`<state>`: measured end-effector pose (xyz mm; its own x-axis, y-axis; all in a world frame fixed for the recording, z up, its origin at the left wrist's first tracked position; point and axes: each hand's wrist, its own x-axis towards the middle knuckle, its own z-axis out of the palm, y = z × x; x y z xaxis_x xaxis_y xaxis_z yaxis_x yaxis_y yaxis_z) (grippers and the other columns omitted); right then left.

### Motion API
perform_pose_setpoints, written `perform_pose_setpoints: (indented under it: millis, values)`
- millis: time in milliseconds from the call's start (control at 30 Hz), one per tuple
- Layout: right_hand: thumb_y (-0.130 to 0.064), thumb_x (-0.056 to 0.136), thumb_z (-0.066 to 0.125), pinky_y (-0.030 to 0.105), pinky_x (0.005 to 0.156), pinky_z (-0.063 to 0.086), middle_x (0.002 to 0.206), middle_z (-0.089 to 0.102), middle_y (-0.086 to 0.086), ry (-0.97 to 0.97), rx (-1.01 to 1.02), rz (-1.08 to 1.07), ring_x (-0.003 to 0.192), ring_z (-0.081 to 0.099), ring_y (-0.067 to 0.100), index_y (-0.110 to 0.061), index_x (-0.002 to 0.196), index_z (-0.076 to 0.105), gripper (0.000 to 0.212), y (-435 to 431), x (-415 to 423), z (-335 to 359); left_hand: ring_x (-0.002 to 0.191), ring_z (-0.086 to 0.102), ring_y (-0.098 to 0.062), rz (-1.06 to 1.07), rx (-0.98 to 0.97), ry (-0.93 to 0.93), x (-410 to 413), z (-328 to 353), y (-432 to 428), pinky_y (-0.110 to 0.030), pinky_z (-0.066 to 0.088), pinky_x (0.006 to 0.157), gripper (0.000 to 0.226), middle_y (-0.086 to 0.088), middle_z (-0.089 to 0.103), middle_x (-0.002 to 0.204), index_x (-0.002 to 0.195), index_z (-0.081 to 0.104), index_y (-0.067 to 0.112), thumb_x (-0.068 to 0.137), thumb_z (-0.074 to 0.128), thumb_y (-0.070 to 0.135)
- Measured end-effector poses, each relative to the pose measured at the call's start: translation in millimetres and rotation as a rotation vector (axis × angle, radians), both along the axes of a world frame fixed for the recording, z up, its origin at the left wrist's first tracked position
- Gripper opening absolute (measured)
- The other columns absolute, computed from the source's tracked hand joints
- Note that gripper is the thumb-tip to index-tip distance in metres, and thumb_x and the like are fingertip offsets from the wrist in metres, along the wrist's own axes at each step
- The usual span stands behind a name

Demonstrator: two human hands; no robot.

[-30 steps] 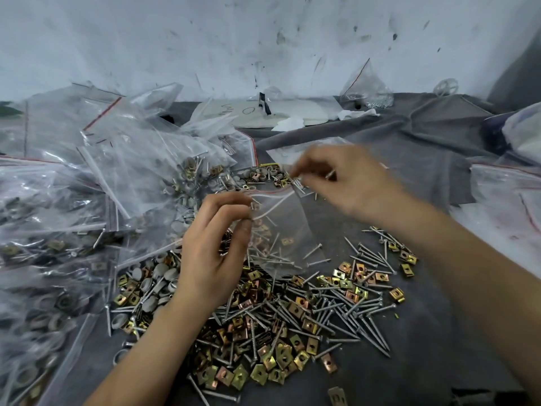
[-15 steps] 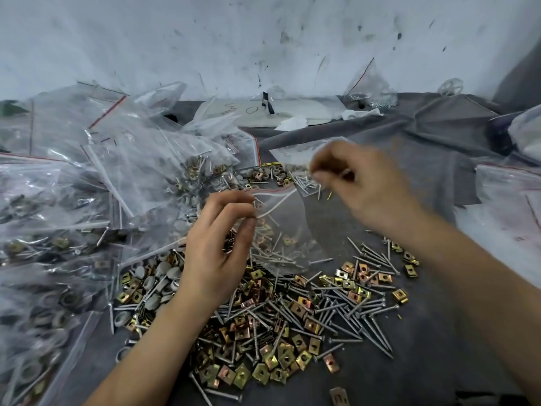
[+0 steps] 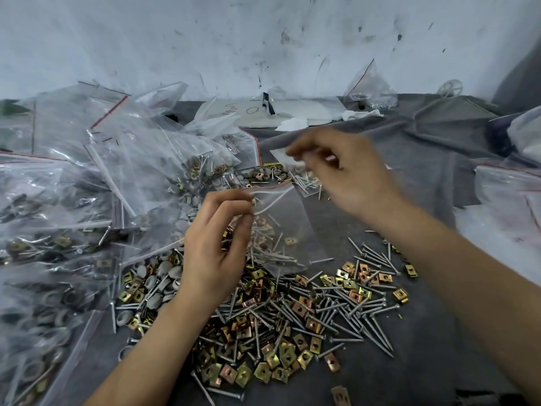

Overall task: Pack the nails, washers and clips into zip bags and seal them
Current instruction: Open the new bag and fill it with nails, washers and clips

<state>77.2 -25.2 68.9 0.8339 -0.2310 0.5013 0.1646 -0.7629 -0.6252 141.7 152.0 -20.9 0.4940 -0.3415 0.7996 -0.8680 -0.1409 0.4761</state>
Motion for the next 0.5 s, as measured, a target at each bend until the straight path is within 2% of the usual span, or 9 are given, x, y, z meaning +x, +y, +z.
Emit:
perform_pose_setpoints:
  millis: [67,133,167,267,367,500]
  values:
    - [-0.001,0.091,0.055,0.021,0.078,0.046,0.091,0.064,-0.008,0.227,0.09,-0.104,0.079,0.057,0.005,-0.018,0.1,0.069,0.023,-12,7,-24,0.099,0.055,-0.005,0.001,-0.027,0.018,0,0,0,-0.017,0.044,0.083,0.019,-0.002,0.058,0.106,0.093,0.062,0.004,0.094,0.047,0.016]
    - [-0.008,0.089,0.063,0.022,0.082,0.044,0.101,0.066,-0.002,0.5,0.002,-0.065,0.089,0.059,0.011,-0.015,0.106,0.069,0.02,-17,10,-51,0.097,0.055,-0.005,0.011,-0.038,0.004,0,0,0,-0.016,0.044,0.081,0.019,-0.002,0.058,0.105,0.093,0.061,0.004,0.094,0.047,0.016]
    - [-0.013,0.086,0.067,0.022,0.081,0.044,0.105,0.067,0.001,0.575,-0.042,-0.018,0.093,0.061,0.014,-0.015,0.107,0.069,0.021,-16,10,-62,0.097,0.055,-0.006,0.013,-0.04,0.0,1,0,0,-0.017,0.044,0.08,0.019,-0.001,0.058,0.105,0.093,0.061,0.004,0.094,0.047,0.016]
    - [-0.019,0.079,0.076,0.023,0.076,0.041,0.106,0.061,0.004,0.591,-0.115,0.056,0.094,0.059,0.019,-0.014,0.101,0.071,0.023,-12,10,-82,0.096,0.056,-0.008,0.006,-0.042,0.022,1,0,1,-0.022,0.047,0.078,0.019,-0.001,0.058,0.105,0.092,0.061,0.004,0.093,0.047,0.016]
    - [-0.017,0.081,0.074,0.026,0.074,0.04,0.098,0.06,0.003,0.523,-0.149,0.058,0.09,0.057,0.018,-0.016,0.094,0.067,0.015,-10,10,-85,0.095,0.057,-0.01,-0.004,-0.04,0.039,0,0,1,-0.028,0.049,0.076,0.02,-0.001,0.058,0.105,0.093,0.062,0.004,0.093,0.046,0.017]
    - [-0.014,0.086,0.067,0.029,0.076,0.042,0.092,0.057,-0.003,0.495,-0.141,0.082,0.087,0.053,0.015,-0.022,0.091,0.053,0.016,-11,5,-91,0.096,0.056,-0.01,0.001,-0.029,0.014,1,0,1,-0.022,0.046,0.079,0.019,-0.003,0.059,0.104,0.092,0.061,0.004,0.093,0.047,0.015]
